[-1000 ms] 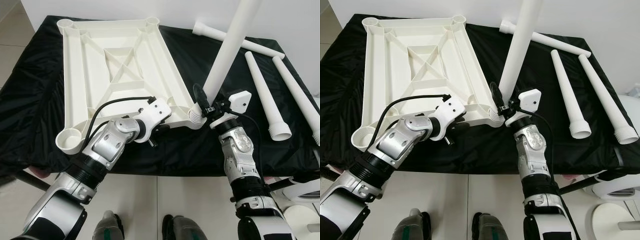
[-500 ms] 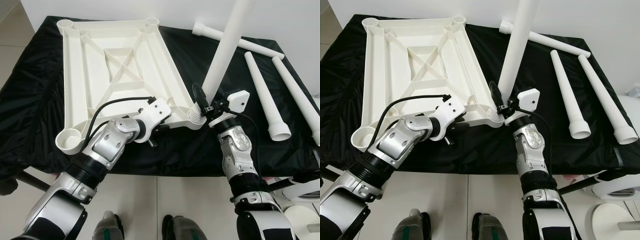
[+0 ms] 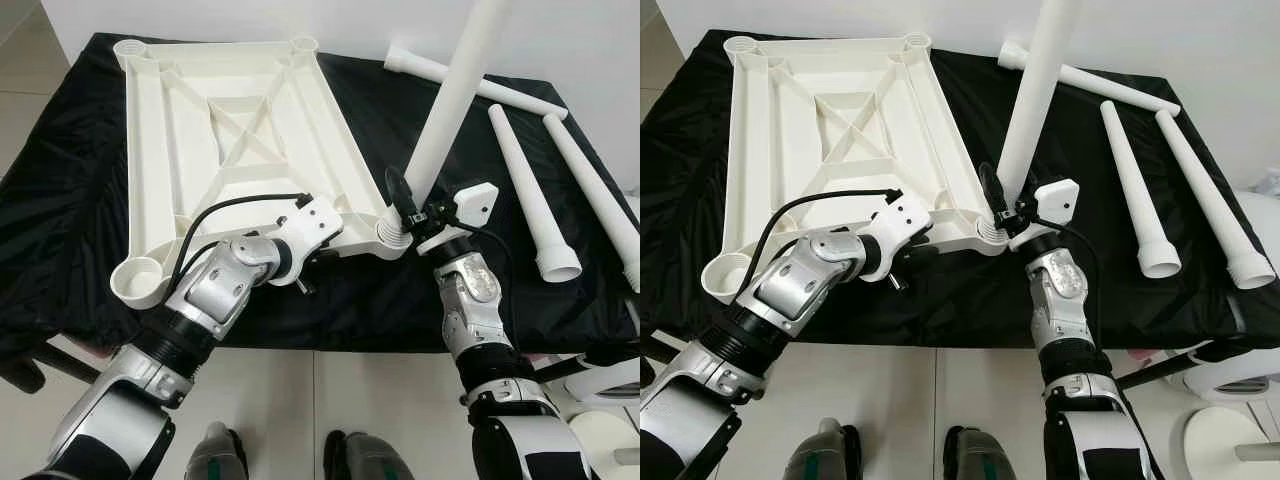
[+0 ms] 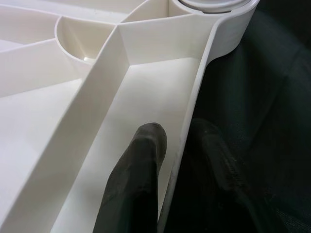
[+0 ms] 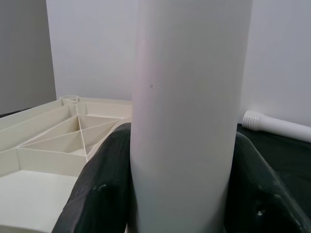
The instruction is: Building children table
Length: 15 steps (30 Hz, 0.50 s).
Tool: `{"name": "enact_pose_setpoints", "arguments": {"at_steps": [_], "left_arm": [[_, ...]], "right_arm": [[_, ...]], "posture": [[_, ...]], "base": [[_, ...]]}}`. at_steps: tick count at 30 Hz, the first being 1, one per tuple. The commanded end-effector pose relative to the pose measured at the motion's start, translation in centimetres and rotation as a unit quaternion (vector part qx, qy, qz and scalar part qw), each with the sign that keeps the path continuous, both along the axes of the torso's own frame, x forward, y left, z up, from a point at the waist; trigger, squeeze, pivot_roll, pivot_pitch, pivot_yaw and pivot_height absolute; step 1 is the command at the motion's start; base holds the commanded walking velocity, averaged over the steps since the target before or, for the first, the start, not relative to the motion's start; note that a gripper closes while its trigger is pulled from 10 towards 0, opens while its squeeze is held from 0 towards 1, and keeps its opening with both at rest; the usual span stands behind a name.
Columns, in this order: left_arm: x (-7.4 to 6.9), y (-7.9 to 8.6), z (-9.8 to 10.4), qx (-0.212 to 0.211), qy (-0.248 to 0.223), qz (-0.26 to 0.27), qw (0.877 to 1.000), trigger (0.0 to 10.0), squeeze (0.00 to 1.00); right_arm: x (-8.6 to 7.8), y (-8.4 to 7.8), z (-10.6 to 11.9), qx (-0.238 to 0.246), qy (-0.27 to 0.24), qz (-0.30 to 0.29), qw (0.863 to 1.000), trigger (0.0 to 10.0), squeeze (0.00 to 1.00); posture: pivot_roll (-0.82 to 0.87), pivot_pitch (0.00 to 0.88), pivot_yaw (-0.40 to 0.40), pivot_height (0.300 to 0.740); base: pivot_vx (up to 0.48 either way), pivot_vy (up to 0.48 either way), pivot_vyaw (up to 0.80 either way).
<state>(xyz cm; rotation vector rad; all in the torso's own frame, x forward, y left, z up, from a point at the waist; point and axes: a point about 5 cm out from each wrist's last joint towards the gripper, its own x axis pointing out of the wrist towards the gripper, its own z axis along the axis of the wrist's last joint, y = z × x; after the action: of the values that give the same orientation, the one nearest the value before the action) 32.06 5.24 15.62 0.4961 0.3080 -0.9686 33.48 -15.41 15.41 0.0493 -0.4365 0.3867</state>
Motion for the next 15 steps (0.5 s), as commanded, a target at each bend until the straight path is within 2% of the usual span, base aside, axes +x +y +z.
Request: {"name": "enact_pose_setpoints", "arguments": {"at_steps": [1,10,15], "left_arm": [[0.2,0.1,2.1,-0.019,-0.042,-0.001,0.999,10.0,0.0],[0.1,0.1,2.1,-0.018,-0.04,-0.002,0.999,10.0,0.0],[0.0,0.1,2.1,-0.018,-0.039,-0.004,0.999,10.0,0.0]], "right_arm": [[-1.5,-1.2,-5.6,-0.02,0.122,-0.019,0.992,10.0,0.0],[-2.8,-1.6,-6.5,-0.031,0.12,-0.022,0.992,10.0,0.0],[-3.0,-1.8,-6.7,-0.025,0.122,-0.027,0.992,10.0,0.0]], "posture": [[0.03,0.112,-0.047,0.74],[0.03,0.117,-0.044,0.74],[0.03,0.119,-0.038,0.74]], "base": [[0.0,0.0,0.0],[0.0,0.0,0.0],[0.0,0.0,0.0]]}}
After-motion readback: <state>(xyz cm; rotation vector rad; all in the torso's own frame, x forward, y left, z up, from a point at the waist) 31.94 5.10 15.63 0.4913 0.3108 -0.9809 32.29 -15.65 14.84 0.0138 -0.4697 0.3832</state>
